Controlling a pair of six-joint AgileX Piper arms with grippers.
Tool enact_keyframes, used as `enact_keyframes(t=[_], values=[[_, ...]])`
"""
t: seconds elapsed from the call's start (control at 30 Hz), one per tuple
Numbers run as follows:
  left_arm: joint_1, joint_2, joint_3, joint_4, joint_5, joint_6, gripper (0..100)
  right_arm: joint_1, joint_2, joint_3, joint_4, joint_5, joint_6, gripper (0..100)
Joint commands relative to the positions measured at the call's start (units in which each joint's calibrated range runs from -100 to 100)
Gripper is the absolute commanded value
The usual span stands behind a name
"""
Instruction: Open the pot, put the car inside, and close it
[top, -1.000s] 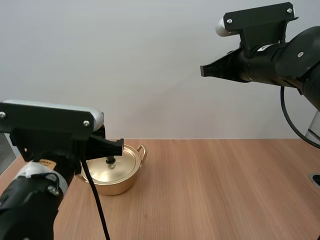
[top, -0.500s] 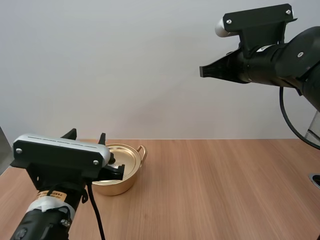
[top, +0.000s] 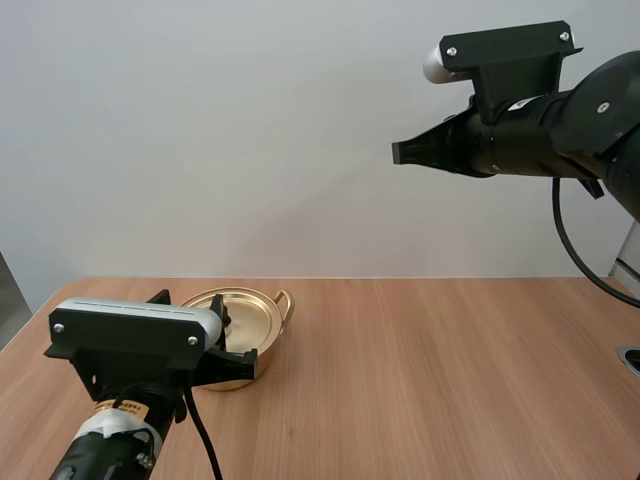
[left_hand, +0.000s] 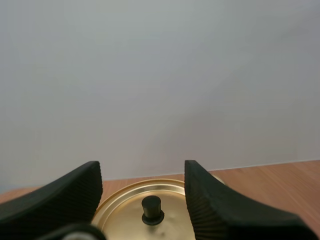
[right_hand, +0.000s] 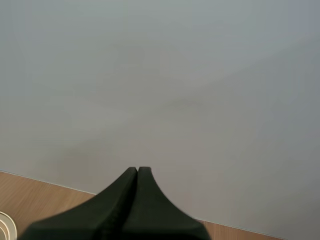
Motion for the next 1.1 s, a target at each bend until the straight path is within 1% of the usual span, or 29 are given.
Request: enact_keyframes(t=[0.0,0.17,0.73,0.87,0.93,1.07], values=[[0.21,0.00,0.00,-0.07,3.86,0.06,80,-0.03,-0.03,-0.04,-0.07,0.58,0.07,0],[0.30,0.00,0.00,-0.07,6.62,0.06,80,-0.03,-0.03,-0.04,-0.07,0.96,0.07,0],[0.30,0.00,0.00,0.07,6.63,0.06,80,-0.03,-0.03,-0.04,0.29,1.62,-0.21,0],[0.30,0.00,0.00,0.07,12.59,0.06,80,-0.03,-0.03,-0.04,0.29,2.38,-0.21,0],[0.30,0.00,0.00,0.07,18.75,0.18,80,-0.03,-0.03,-0.04,0.29,2.38,-0.21,0],[0.54,0.00,0.00,-0.11,18.52,0.18,80,-0.03,-0.03,-0.04,0.29,2.38,-0.21,0]])
